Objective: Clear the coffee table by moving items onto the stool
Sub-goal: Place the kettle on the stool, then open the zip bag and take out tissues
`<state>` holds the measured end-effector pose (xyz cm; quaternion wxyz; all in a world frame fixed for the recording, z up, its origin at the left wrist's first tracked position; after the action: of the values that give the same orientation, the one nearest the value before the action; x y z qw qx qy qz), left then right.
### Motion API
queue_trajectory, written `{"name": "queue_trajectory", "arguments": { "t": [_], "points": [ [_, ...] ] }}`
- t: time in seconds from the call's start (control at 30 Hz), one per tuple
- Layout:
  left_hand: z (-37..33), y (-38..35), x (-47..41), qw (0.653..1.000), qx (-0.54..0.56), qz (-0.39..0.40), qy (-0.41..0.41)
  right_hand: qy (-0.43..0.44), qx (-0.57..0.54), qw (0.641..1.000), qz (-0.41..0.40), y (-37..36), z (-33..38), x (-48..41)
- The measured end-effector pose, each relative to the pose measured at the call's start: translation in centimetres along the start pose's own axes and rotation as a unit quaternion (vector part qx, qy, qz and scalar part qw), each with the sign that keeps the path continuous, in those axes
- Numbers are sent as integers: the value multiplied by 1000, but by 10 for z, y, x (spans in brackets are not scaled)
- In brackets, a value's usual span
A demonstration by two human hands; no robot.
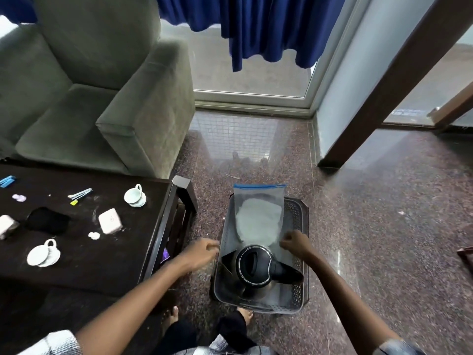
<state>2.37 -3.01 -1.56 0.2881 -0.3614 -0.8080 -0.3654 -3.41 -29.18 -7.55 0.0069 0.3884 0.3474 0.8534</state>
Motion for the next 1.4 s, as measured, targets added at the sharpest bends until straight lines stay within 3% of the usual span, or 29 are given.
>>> {"name": "queue_trajectory", "arguments": {
  "t": [0.07,0.13,0.3,0.6,0.83,0.93,1.13,1.27,1.4],
  "points": [
    [-15,14,-7,998,41,-44,-14,-24,-176,984,-25,8,12,-23],
    [-26,23,-8,992,104,-68,-11,-74,-330,940,-37,6,20,-45],
    [-28,29,2,988,139,-73,-10,-127,-469,874,-24,-8,28,-81],
    [-9,34,22,964,258,-58,18,-104,-465,879,-28,1,44,-83],
    [-10,48,36,936,340,-89,-22,59,-465,883,1,28,108,-27],
    [-6,59,46,908,385,-163,-41,96,-483,870,41,23,142,3],
    [39,104,83,854,410,-315,-61,63,-549,821,139,-22,205,58],
    [103,132,125,876,376,-278,-115,31,-571,798,192,-80,244,87],
    [178,155,174,863,400,-280,-128,47,-503,823,259,-151,287,125]
  ]
}}
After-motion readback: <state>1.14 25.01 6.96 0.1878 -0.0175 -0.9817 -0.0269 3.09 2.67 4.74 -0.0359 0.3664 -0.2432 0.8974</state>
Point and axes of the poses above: each hand's wrist, its own x-axis away from the middle knuckle, its own y-axis out of the back of the hand, z = x × y, the point moved 2 cm from there along -x, towards the middle knuckle, and after that the axes turned 1 degree about -y, right-handed, at the moved point
